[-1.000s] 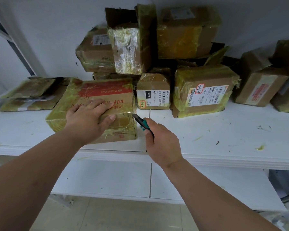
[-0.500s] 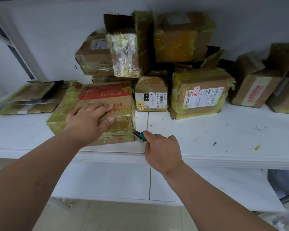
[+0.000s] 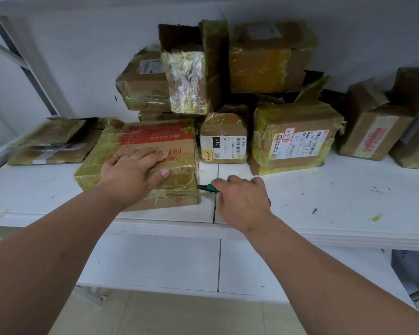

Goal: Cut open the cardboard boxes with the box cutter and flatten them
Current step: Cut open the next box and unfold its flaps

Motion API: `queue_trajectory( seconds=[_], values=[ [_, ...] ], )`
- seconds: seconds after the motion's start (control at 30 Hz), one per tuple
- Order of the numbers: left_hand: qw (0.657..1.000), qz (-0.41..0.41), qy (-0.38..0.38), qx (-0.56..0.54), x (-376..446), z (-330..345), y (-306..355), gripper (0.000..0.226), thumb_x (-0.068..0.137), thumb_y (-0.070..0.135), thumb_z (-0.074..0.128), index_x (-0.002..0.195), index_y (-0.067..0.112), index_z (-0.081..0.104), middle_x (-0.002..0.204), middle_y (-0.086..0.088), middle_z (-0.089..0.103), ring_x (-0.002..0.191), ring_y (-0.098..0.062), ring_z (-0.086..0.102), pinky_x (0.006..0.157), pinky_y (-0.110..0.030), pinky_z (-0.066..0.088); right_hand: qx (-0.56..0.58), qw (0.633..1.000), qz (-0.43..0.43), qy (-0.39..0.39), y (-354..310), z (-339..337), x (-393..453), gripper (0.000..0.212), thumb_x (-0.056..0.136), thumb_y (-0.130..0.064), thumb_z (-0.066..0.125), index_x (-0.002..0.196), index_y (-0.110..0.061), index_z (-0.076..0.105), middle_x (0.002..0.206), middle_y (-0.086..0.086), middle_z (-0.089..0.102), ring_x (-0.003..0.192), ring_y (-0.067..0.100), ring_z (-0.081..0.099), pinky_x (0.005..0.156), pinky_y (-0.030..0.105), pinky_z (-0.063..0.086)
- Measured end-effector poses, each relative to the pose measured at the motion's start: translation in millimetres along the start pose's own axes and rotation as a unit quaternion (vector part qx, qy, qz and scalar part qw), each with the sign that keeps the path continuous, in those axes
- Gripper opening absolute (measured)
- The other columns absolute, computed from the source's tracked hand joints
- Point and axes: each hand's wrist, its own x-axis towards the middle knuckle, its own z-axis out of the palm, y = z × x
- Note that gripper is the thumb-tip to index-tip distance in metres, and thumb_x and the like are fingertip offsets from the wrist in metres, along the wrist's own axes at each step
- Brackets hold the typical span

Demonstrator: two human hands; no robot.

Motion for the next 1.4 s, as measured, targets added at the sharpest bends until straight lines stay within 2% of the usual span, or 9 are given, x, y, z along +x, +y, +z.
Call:
queue_trajectory(
  seconds=[0.13,0.3,0.43,0.6,0.77,0.97,1.17,1.27,1.4],
  values=[
    [1.0,0.003,0.002,0.004,4.3,2.2,-1.3,0.061,0.087,0.072,0.021,0.146,0.055,0.024,0.158,0.019,0.022,0.147,-0.011,0.016,0.118,-0.046,0.009,0.054,0.998,0.004,-0.018,2.1,4.3,-2.3,0.042,0.092,-0.014,0.048,0.131,-0.029,0.052,0.098,0.002,0.06,0.088,0.028,0.06,0.068,0.033,0.032],
    [1.0,0.011,0.001,-0.021,4.9,2.2,-5.0,0.075,0.074,0.078,0.013,0.144,0.056,0.027,0.158,0.02,0.024,0.146,-0.011,0.02,0.118,-0.047,0.009,0.051,0.999,-0.017,-0.002,6.2,12.5,-8.4,0.036,0.092,-0.014,0.051,0.126,-0.024,0.059,0.088,0.003,0.065,0.075,0.032,0.062,0.066,0.034,0.027],
    [1.0,0.011,-0.001,-0.022,4.4,1.4,-4.7,0.067,0.08,0.075,0.018,0.144,0.055,0.028,0.158,0.019,0.023,0.147,-0.011,0.018,0.118,-0.046,0.008,0.037,0.999,-0.013,0.01,8.1,19.5,-12.1,0.035,0.085,-0.011,0.061,0.118,-0.023,0.066,0.072,0.001,0.063,0.061,0.03,0.06,0.064,0.032,0.026],
    [1.0,0.013,0.001,-0.018,5.0,2.1,-4.4,0.056,0.09,0.068,0.027,0.145,0.054,0.027,0.158,0.019,0.023,0.147,-0.01,0.016,0.117,-0.045,0.008,0.046,0.999,-0.016,-0.007,7.0,12.7,-14.4,0.038,0.095,-0.015,0.047,0.13,-0.027,0.055,0.089,0.002,0.065,0.079,0.03,0.062,0.07,0.034,0.026],
    [1.0,0.008,-0.003,-0.014,7.6,2.7,-7.4,0.058,0.089,0.068,0.024,0.145,0.054,0.026,0.159,0.018,0.022,0.148,-0.01,0.015,0.118,-0.045,0.008,0.057,0.998,-0.014,-0.004,5.8,5.0,-7.2,0.041,0.091,-0.012,0.049,0.13,-0.025,0.056,0.093,0.004,0.06,0.083,0.031,0.058,0.066,0.032,0.03],
    [1.0,0.009,-0.007,-0.01,9.8,3.3,-5.8,0.06,0.087,0.07,0.022,0.145,0.054,0.027,0.158,0.02,0.022,0.147,-0.009,0.016,0.118,-0.045,0.009,0.088,0.993,0.002,-0.073,7.2,5.8,-3.3,0.046,0.093,-0.01,0.046,0.136,-0.028,0.047,0.103,0.004,0.055,0.094,0.029,0.056,0.065,0.032,0.043],
    [1.0,-0.002,-0.009,-0.015,13.2,-0.3,-9.6,0.057,0.089,0.069,0.025,0.144,0.055,0.028,0.157,0.02,0.024,0.146,-0.008,0.018,0.117,-0.045,0.01,-0.007,0.986,-0.028,-0.166,34.4,-0.1,-17.8,0.053,0.09,-0.013,0.045,0.139,-0.032,0.045,0.116,0.001,0.054,0.108,0.025,0.054,0.073,0.031,0.035],
    [1.0,-0.004,-0.005,-0.022,10.5,-0.9,-5.9,0.066,0.081,0.073,0.019,0.144,0.055,0.029,0.157,0.021,0.024,0.147,-0.009,0.018,0.117,-0.045,0.01,0.049,0.99,0.014,-0.13,33.5,-3.9,-15.9,0.044,0.094,-0.017,0.044,0.136,-0.031,0.048,0.105,0.0,0.055,0.095,0.025,0.057,0.066,0.03,0.037],
    [0.999,-0.031,-0.009,0.002,9.4,-4.6,4.0,0.061,0.087,0.073,0.023,0.145,0.057,0.023,0.159,0.02,0.021,0.147,-0.013,0.017,0.115,-0.048,0.015,0.163,0.979,0.098,-0.074,19.5,-5.3,-10.8,0.032,0.098,-0.019,0.041,0.126,-0.028,0.052,0.089,-0.002,0.053,0.076,0.023,0.051,0.061,0.031,0.039]
  ],
)
